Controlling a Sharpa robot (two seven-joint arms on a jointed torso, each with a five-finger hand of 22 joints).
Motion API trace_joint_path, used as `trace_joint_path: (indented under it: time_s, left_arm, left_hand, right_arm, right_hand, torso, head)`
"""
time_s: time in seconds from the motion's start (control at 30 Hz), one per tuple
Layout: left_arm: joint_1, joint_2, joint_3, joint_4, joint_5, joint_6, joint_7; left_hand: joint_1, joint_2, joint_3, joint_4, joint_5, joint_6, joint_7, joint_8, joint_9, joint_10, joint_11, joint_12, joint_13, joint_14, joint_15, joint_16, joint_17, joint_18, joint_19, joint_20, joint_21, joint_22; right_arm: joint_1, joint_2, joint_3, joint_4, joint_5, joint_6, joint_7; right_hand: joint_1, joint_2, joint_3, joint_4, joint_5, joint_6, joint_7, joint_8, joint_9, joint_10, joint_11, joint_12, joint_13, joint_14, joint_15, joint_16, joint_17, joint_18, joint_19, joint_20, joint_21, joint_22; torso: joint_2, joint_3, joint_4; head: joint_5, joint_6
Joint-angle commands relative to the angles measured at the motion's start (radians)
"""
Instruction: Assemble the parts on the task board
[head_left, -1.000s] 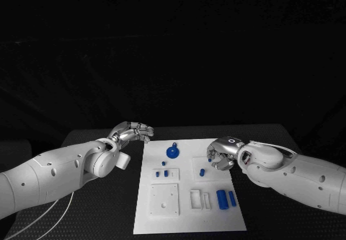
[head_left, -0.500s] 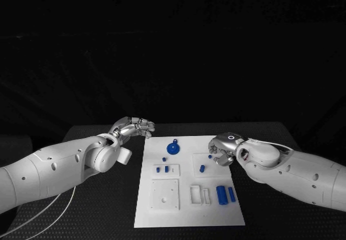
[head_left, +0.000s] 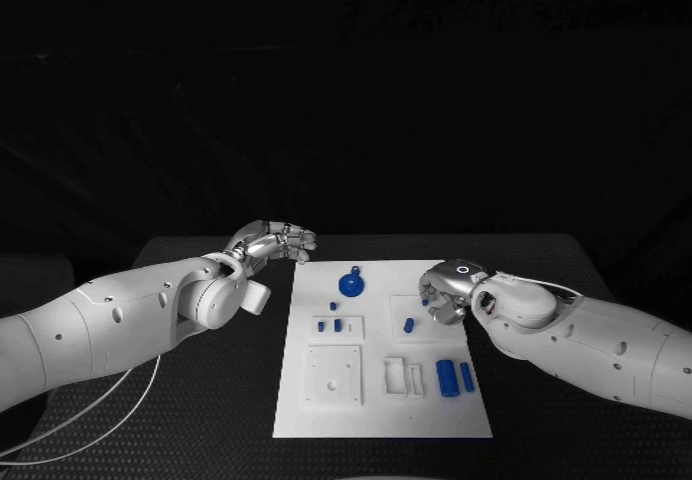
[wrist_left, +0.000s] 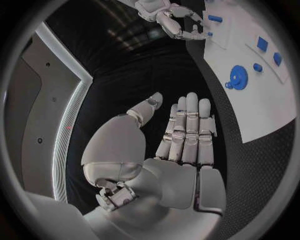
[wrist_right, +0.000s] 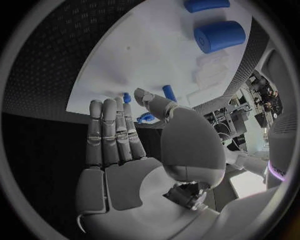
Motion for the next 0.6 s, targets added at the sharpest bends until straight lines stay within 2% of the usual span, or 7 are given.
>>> trace_joint_path:
  time_s: [0.03, 0.2, 0.3, 0.43, 0.6]
  left_arm:
    - [0.000, 0.003, 0.001, 0.003, 0.011, 0.013, 0.010]
    - [0.000, 0.004, 0.001, 0.000, 0.018, 0.014, 0.007]
    - [0.000, 0.004, 0.001, 0.001, 0.018, 0.015, 0.004]
    - [0.000, 0.004, 0.001, 0.000, 0.019, 0.017, 0.003]
    - [0.000, 0.005, 0.001, -0.004, 0.021, 0.016, 0.002]
  left_hand:
    - [-0.005, 0.005, -0.002, 0.000, -0.001, -0.008, -0.002, 0.000, 0.001, -0.003, 0.002, -0.001, -0.001, 0.005, 0.000, -0.007, 0.001, 0.011, 0.005, 0.004, -0.006, 0.001]
    - [-0.006, 0.005, -0.003, 0.001, -0.001, -0.009, -0.001, 0.000, 0.001, -0.003, 0.002, -0.001, -0.002, 0.006, 0.000, -0.008, 0.002, 0.011, 0.006, 0.004, -0.006, 0.002]
    - [-0.006, 0.005, -0.003, 0.001, -0.001, -0.011, -0.001, -0.001, 0.001, -0.003, 0.002, -0.001, -0.002, 0.007, -0.001, -0.010, 0.003, 0.011, 0.006, 0.004, -0.007, 0.002]
    - [-0.008, 0.003, -0.004, 0.002, -0.001, -0.017, 0.002, -0.004, 0.000, -0.005, 0.003, -0.002, -0.003, 0.009, -0.001, -0.013, 0.005, 0.011, 0.008, 0.003, -0.008, 0.003]
    - [-0.008, 0.003, -0.004, 0.002, -0.001, -0.018, 0.002, -0.004, 0.000, -0.006, 0.003, -0.002, -0.003, 0.010, -0.001, -0.014, 0.006, 0.011, 0.008, 0.003, -0.009, 0.003]
  right_arm:
    - [-0.003, 0.006, -0.001, -0.007, -0.015, -0.014, -0.003]
    - [-0.003, 0.017, -0.001, -0.016, -0.013, -0.009, 0.001]
    - [-0.003, 0.022, -0.002, -0.024, -0.009, 0.000, 0.001]
    - [-0.003, 0.026, -0.012, -0.030, -0.006, -0.001, 0.001]
    - [-0.005, 0.032, -0.013, -0.036, -0.006, -0.002, 0.000]
  right_hand:
    - [-0.003, 0.006, 0.009, 0.001, -0.005, 0.002, 0.005, -0.002, -0.001, 0.008, 0.002, -0.006, -0.001, 0.002, 0.002, 0.003, -0.002, 0.013, 0.008, 0.001, -0.003, -0.001]
    - [-0.002, 0.009, 0.012, 0.003, -0.006, 0.002, 0.004, -0.001, -0.001, 0.010, 0.002, -0.008, -0.002, 0.002, 0.001, 0.004, -0.002, 0.013, 0.009, 0.001, -0.003, -0.001]
    - [-0.002, 0.011, 0.013, 0.004, -0.006, 0.002, 0.004, -0.001, 0.000, 0.011, 0.002, -0.009, -0.003, 0.002, 0.001, 0.004, -0.002, 0.013, 0.009, 0.001, -0.003, -0.001]
    - [-0.003, 0.016, 0.014, 0.006, -0.006, 0.002, 0.004, 0.000, 0.000, 0.012, 0.002, -0.011, -0.003, 0.002, 0.001, 0.005, -0.002, 0.013, 0.009, 0.000, -0.003, 0.000]
    - [-0.004, 0.024, 0.015, 0.007, -0.006, 0.003, 0.004, 0.002, 0.001, 0.016, 0.001, -0.012, -0.004, 0.003, 0.000, 0.007, -0.003, 0.013, 0.010, -0.001, -0.002, 0.000]
  torso:
    - [0.001, 0.0005, -0.0007]
    - [0.001, 0.0005, -0.0007]
    - [0.002, 0.0005, -0.0005]
    - [0.002, -0.0002, -0.0005]
    - [0.003, 0.0014, -0.0008]
  head:
    - [0.007, -0.007]
    - [0.012, -0.006]
    - [0.015, -0.015]
    - [0.016, -0.016]
    - [0.019, -0.015]
